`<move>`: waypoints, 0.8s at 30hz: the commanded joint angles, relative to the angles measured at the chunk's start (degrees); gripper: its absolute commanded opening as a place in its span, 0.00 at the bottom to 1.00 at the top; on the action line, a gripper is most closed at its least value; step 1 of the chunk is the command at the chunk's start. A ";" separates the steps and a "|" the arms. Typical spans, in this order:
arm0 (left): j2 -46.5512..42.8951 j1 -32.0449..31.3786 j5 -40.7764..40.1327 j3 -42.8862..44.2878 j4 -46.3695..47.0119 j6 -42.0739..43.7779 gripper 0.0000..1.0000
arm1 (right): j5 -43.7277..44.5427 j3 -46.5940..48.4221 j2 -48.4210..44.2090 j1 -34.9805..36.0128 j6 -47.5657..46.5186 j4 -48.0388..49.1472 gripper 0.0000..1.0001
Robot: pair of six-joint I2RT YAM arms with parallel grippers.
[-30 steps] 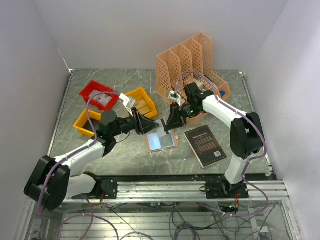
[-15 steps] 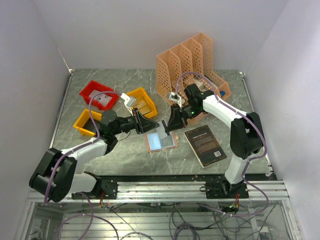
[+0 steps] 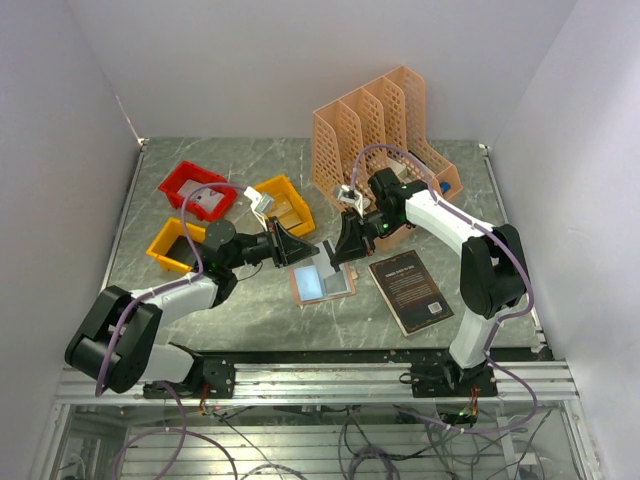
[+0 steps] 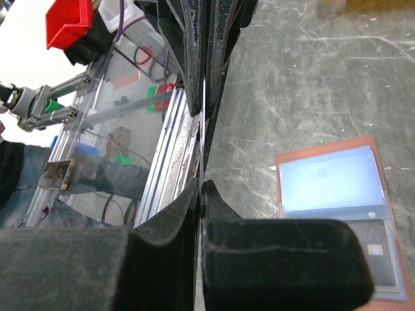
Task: Put the credit cards into the card holder
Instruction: Pick up the credit card from the storage box.
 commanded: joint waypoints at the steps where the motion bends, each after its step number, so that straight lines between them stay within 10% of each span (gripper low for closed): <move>1: 0.66 0.23 2.25 0.18 2.94 0.34 0.07 | -0.26 1.53 0.69 0.30 -1.02 -0.49 0.00; 11: -1.26 3.57 2.01 -3.63 -3.18 3.71 0.07 | 9.35 4.39 -0.08 -1.84 -4.76 -4.25 0.35; 24: 2.38 5.14 0.32 -0.72 -19.91 9.37 0.07 | 34.27 -20.46 -15.60 -1.62 -6.09 31.37 0.45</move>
